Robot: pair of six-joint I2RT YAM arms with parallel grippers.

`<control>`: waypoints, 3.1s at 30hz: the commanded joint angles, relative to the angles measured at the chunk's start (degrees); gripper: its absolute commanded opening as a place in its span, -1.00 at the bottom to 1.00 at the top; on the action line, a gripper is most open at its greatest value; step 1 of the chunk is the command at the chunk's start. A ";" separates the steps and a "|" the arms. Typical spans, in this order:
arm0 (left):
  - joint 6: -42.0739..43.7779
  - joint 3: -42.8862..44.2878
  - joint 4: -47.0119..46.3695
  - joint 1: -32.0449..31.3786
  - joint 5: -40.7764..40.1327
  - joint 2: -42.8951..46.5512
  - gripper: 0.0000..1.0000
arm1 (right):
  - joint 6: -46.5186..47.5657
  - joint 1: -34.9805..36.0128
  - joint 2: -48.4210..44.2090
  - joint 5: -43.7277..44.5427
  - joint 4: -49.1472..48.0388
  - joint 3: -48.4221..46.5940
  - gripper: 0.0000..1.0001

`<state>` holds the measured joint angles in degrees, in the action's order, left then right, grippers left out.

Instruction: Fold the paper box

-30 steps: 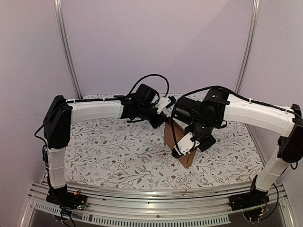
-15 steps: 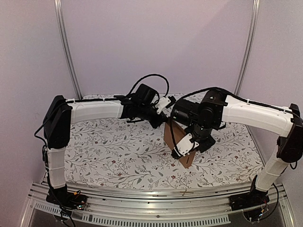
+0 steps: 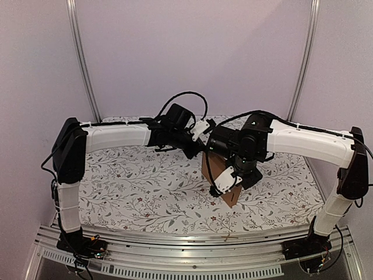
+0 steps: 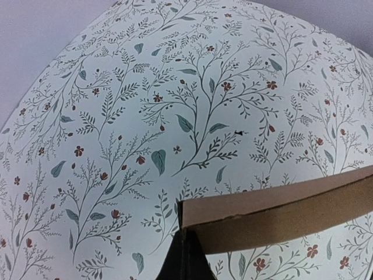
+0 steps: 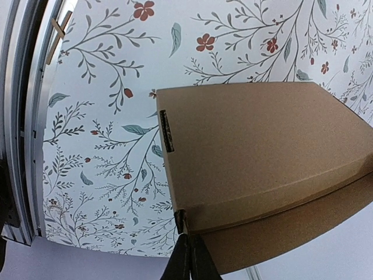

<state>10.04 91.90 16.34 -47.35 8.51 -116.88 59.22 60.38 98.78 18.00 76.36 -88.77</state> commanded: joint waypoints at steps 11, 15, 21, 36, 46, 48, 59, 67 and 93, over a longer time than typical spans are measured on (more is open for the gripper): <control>0.68 -1.98 6.43 -0.28 -0.76 -0.94 -1.00 | 0.41 0.84 1.20 -1.45 23.69 1.61 -1.00; 0.67 -1.98 6.51 -0.28 -0.73 -0.88 -1.00 | 0.20 1.70 1.41 -0.70 23.00 3.23 -1.00; 0.60 -1.99 6.51 -0.28 -0.78 -0.71 -1.00 | -0.33 2.29 2.08 0.17 22.55 4.02 -1.00; -1.32 -8.31 -0.53 -1.30 -1.94 1.95 -1.00 | -5.21 5.70 4.69 2.93 19.18 7.30 -1.00; -1.34 -11.03 -4.34 -1.95 -4.53 2.82 -1.00 | -5.92 5.76 2.18 1.24 18.13 3.85 -0.86; -1.26 -10.89 -4.31 -1.95 -4.70 2.80 -1.00 | -6.04 5.78 1.07 -1.28 19.89 0.00 -0.84; -1.16 -10.64 -3.86 -1.95 -5.08 3.13 -1.00 | -7.16 4.98 -2.01 -9.86 21.32 -11.14 -0.56; -1.52 -11.04 -4.29 -2.05 -5.02 3.41 -1.00 | -12.65 -7.31 -3.95 -20.15 11.22 -14.51 -0.37; -1.20 -10.95 -4.34 -2.22 -5.88 3.50 -1.00 | -34.67 -19.67 4.31 -36.43 -4.11 -9.95 -0.48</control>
<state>8.73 82.87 6.66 -48.86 3.75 -112.92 26.96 40.91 101.67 -15.62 73.21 -99.29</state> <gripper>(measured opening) 0.011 0.273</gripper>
